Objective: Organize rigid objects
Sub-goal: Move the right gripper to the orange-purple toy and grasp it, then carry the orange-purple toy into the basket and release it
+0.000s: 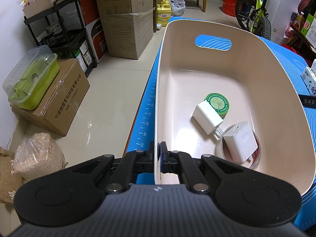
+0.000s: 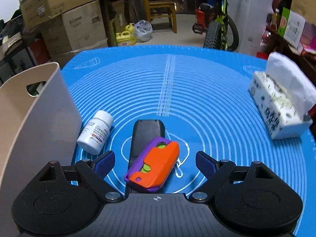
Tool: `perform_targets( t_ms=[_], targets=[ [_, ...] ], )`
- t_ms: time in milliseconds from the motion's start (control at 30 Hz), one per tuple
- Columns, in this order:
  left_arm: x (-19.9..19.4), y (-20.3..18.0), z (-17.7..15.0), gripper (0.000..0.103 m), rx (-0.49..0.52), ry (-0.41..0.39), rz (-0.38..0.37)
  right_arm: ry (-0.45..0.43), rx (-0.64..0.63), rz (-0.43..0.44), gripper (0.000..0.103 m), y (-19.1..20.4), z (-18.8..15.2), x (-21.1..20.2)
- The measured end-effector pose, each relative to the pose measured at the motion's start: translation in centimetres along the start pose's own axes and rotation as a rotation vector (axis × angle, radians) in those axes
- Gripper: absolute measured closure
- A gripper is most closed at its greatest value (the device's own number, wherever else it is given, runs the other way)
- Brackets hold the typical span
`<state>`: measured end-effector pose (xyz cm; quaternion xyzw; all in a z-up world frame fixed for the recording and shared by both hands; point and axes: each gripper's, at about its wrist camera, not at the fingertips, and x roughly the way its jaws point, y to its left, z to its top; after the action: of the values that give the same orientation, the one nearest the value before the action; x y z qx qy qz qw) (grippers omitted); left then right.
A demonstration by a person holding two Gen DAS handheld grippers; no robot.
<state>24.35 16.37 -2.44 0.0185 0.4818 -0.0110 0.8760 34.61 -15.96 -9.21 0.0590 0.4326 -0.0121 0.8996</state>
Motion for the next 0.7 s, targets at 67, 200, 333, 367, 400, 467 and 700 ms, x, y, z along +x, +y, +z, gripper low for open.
perform_targets(
  t_ms=[67,200,333,367,400,467,700],
  targets=[
    [0.0,0.0,0.0,0.097,0.0,0.0,0.0,0.011,0.002,-0.005,0.016,0.2,-0.3,0.6],
    [0.0,0.0,0.0,0.097,0.0,0.0,0.0,0.008,-0.005,-0.01,0.026,0.4,-0.8,1.2],
    [0.0,0.0,0.0,0.097,0.0,0.0,0.0,0.016,0.01,-0.003,0.047,0.2,-0.9,1.3],
    [0.0,0.0,0.0,0.097,0.0,0.0,0.0,0.015,0.016,-0.003,0.049,0.1,-1.0,1.3],
    [0.0,0.0,0.0,0.097,0.0,0.0,0.0,0.013,0.022,-0.004,0.051,0.0,-1.0,1.3],
    [0.0,0.0,0.0,0.097,0.0,0.0,0.0,0.004,0.031,-0.012,0.054,-0.2,-1.2,1.1],
    [0.0,0.0,0.0,0.097,0.0,0.0,0.0,-0.009,0.035,-0.029,0.055,-0.2,-1.4,0.3]
  ],
)
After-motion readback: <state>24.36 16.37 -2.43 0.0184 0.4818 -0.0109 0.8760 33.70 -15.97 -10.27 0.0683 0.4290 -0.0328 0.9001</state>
